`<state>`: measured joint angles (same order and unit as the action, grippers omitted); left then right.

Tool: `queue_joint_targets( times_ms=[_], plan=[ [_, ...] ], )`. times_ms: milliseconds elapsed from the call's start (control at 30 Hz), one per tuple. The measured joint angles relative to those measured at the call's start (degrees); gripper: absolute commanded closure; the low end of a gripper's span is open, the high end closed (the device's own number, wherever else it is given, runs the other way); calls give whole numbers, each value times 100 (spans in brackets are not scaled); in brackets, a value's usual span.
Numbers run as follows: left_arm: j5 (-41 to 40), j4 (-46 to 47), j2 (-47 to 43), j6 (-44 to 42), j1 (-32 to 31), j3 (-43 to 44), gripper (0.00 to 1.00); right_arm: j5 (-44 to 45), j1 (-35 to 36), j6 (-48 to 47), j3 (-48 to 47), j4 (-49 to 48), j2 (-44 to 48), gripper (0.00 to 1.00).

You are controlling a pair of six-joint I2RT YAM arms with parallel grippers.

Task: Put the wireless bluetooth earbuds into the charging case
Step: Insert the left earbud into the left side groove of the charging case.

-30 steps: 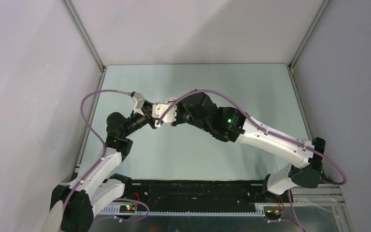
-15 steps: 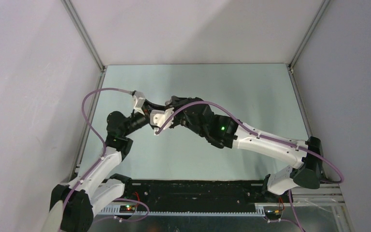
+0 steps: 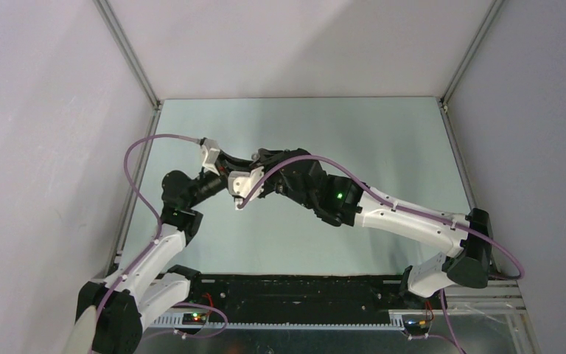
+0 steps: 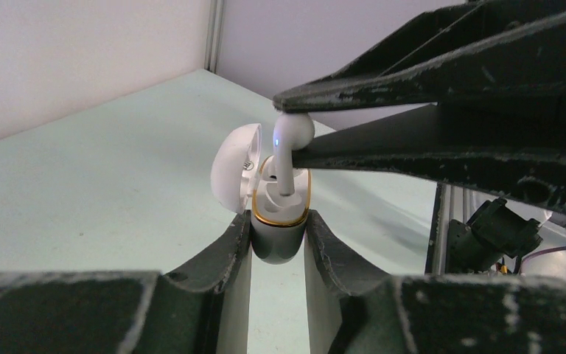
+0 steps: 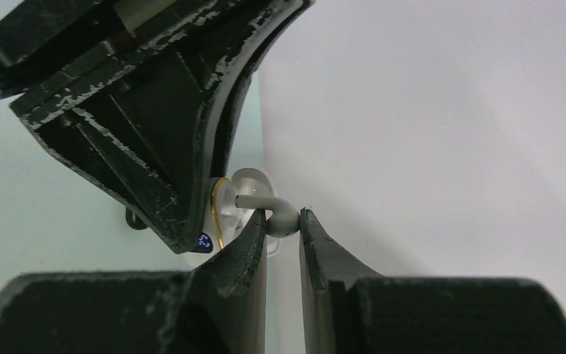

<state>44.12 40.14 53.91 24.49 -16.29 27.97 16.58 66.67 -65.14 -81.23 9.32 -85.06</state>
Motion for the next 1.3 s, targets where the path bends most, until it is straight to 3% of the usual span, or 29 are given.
queue_joint_targets(
  times_ms=[800, 1300],
  plan=[
    [-52, 258, -24, 203, 2, 0, 100, -210, -22, -273, -186, 278, -142, 100],
    [-114, 260, -24, 260, 0, -2, 100, -417, -52, -734, -216, 400, -142, 82]
  ],
)
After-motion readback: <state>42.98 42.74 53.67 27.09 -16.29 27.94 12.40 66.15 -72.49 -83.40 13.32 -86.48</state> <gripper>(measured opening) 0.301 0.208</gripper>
